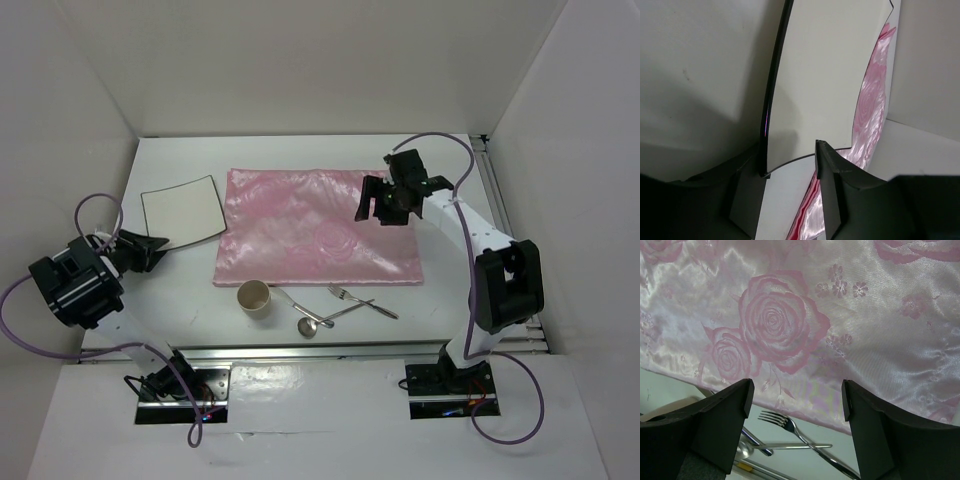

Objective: Set the dinner table for one person

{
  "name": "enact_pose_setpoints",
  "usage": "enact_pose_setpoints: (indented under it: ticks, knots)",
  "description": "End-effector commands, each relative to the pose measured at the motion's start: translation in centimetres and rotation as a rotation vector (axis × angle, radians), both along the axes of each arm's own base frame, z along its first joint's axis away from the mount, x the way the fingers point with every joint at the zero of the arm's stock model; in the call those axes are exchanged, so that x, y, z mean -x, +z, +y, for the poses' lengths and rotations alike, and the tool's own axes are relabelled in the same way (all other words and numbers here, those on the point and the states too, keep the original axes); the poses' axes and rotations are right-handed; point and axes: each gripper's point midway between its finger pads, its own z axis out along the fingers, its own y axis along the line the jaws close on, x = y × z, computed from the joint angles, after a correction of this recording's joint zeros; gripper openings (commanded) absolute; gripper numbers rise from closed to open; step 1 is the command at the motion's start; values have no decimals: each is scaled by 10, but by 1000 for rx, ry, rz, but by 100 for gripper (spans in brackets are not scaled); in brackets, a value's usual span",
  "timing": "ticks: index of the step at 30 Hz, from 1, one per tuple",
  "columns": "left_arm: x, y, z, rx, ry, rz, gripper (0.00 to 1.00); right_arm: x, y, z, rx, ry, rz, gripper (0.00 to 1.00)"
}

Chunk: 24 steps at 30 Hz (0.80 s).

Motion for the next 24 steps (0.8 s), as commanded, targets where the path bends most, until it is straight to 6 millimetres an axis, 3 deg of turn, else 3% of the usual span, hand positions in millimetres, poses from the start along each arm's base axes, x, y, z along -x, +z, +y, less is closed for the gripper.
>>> enact_pose_setpoints:
  ticks: [1, 9, 12, 14, 15, 16, 21, 24]
  knots:
    - [20, -38, 4, -18, 33, 137, 56, -1, 37, 4, -18, -7, -77, 82]
    - [13, -22, 12, -20, 37, 103, 40, 2, 39, 11, -19, 11, -77, 82]
    - [8, -2, 13, -30, 36, 53, 35, 2, 45, 11, -18, 11, -76, 82]
    - [5, 3, 14, -25, 49, 43, 25, 4, 44, 10, -15, 11, -67, 82]
    - [2, 7, 16, -27, 42, 28, 6, 5, 48, 10, -19, 11, -77, 82]
    - [2, 8, 16, -18, 47, 31, 0, 5, 48, 9, -14, 18, -80, 82]
    - [-1, 13, 16, -12, 39, 9, 0, 8, 46, 12, -11, 27, -72, 82]
    - [-4, 29, 15, -17, 33, -31, 0, 11, 43, 13, -15, 33, -61, 82]
